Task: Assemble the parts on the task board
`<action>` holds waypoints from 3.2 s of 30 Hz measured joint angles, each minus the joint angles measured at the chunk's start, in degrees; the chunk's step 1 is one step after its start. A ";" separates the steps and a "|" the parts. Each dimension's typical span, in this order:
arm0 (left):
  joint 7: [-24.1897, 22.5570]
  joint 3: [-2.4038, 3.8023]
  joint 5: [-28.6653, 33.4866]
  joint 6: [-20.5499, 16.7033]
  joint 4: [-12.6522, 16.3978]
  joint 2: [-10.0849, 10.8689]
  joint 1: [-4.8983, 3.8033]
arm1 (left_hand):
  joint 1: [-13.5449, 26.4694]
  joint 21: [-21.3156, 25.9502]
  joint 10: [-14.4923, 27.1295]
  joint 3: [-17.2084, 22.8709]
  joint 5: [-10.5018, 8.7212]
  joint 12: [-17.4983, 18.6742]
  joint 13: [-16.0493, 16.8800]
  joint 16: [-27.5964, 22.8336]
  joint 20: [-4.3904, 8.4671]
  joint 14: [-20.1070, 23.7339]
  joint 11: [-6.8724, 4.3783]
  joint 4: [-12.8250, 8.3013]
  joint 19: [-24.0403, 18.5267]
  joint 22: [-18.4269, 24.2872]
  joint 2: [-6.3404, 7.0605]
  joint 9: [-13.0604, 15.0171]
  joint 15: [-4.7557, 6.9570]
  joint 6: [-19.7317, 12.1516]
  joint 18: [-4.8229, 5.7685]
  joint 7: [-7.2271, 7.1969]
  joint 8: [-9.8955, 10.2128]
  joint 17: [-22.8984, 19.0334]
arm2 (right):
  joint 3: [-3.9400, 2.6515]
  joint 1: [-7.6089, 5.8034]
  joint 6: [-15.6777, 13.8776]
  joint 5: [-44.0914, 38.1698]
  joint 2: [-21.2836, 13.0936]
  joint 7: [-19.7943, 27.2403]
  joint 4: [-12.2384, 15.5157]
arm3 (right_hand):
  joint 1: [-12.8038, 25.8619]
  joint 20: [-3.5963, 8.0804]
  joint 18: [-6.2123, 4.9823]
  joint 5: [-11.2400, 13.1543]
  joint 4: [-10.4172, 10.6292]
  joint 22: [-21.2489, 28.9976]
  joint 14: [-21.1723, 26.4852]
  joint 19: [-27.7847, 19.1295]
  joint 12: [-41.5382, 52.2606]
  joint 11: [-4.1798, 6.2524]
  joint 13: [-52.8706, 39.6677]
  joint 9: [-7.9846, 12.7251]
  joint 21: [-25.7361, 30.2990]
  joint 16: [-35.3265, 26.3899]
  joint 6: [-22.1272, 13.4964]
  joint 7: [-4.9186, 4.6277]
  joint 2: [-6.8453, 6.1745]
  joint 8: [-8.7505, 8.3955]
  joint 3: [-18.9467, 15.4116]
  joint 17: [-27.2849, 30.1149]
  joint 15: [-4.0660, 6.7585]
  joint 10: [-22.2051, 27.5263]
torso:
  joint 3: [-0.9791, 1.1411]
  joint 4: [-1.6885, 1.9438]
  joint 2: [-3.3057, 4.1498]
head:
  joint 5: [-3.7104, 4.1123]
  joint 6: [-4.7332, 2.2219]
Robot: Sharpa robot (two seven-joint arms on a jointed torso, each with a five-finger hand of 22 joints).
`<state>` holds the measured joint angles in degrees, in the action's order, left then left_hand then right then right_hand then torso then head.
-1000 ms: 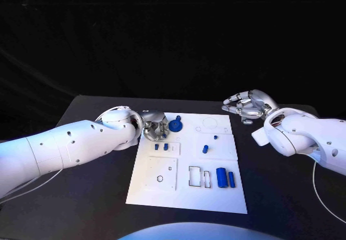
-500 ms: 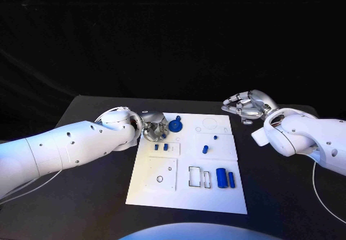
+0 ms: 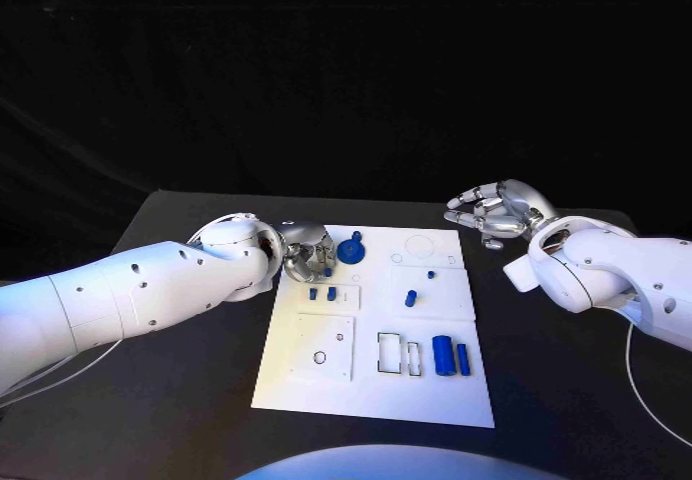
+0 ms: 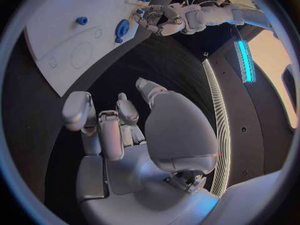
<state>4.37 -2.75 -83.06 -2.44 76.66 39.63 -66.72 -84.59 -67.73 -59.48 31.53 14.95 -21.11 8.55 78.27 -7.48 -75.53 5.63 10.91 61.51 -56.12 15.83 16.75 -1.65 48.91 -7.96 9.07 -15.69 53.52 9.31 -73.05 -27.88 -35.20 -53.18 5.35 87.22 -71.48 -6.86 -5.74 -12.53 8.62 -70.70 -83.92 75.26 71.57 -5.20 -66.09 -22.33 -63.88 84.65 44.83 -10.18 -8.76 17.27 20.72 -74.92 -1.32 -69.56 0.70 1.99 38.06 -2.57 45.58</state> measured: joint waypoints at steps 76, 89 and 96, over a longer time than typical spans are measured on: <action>-27.32 1.57 77.11 -10.37 8.65 11.91 -0.18 | 2.00 45.03 -5.25 -9.48 -0.63 11.63 -4.10 -49.45 -4.71 17.48 1.55 5.37 -10.41 35.26 -3.10 0.93 -3.18 4.07 -1.81 1.13 -0.80 -34.79 | 0.05 4.75 11.39 -64.36 5.00 -15.12 0.75 | -2.65 0.39 0.03 4.65 -8.06 -4.23 -0.10 4.17 -57.52 -0.19 54.94 3.26 -5.17 -0.78 8.72 0.88 -4.76 0.37 14.08 -0.03 0.09 8.58 | -0.01 0.08 0.06 | 2.91 -0.79; -27.28 1.57 75.91 -10.38 8.84 11.91 -0.18 | 1.54 45.04 -5.12 -9.64 -0.63 11.84 -4.10 -49.76 -4.51 17.28 1.68 5.21 -10.20 35.44 -3.11 0.92 -3.38 4.04 -1.81 1.16 -0.59 -34.65 | 0.03 5.45 11.32 -64.62 6.19 -15.29 -0.12 | -2.64 0.20 0.70 4.65 -8.18 -4.22 -0.10 4.77 -58.05 -0.20 55.69 3.31 -6.36 -0.50 9.88 1.16 -4.72 0.37 14.50 -0.02 0.09 7.51 | 0.01 -0.02 0.03 | 2.71 -0.49; -27.15 1.57 75.62 -10.38 8.87 11.93 -0.18 | 1.54 45.27 -5.03 -9.64 -0.63 11.84 -4.15 -49.76 -4.71 17.06 1.76 5.21 -10.00 35.50 -3.11 0.93 -3.16 4.04 -1.81 1.16 -0.59 -34.60 | -0.08 5.51 11.31 -64.61 6.32 -15.35 -0.34 | -3.46 0.64 0.90 6.22 -9.09 -4.22 0.00 5.21 -58.24 0.62 56.03 2.86 -7.00 -0.21 12.22 2.09 -3.27 0.93 15.41 -0.01 0.85 4.47 | -0.01 0.01 0.03 | 2.64 -0.33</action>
<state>-22.78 -1.18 -7.44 -12.82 85.53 51.56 -66.90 -83.05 -22.46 -64.51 21.89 14.32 -9.27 4.40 28.51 -12.19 -58.47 7.39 16.12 51.51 -20.62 12.72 17.68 -4.81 52.95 -9.77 10.23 -16.28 18.93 9.24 -67.54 -16.57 -99.81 -46.87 -10.00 86.88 -74.94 -6.23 -4.85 -6.32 -0.48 -74.91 -83.92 80.46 13.33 -4.58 -10.06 -19.47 -70.89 84.43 57.05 -8.09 -12.03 18.20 36.14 -74.94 -0.48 -65.09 0.69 1.99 38.08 0.08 45.25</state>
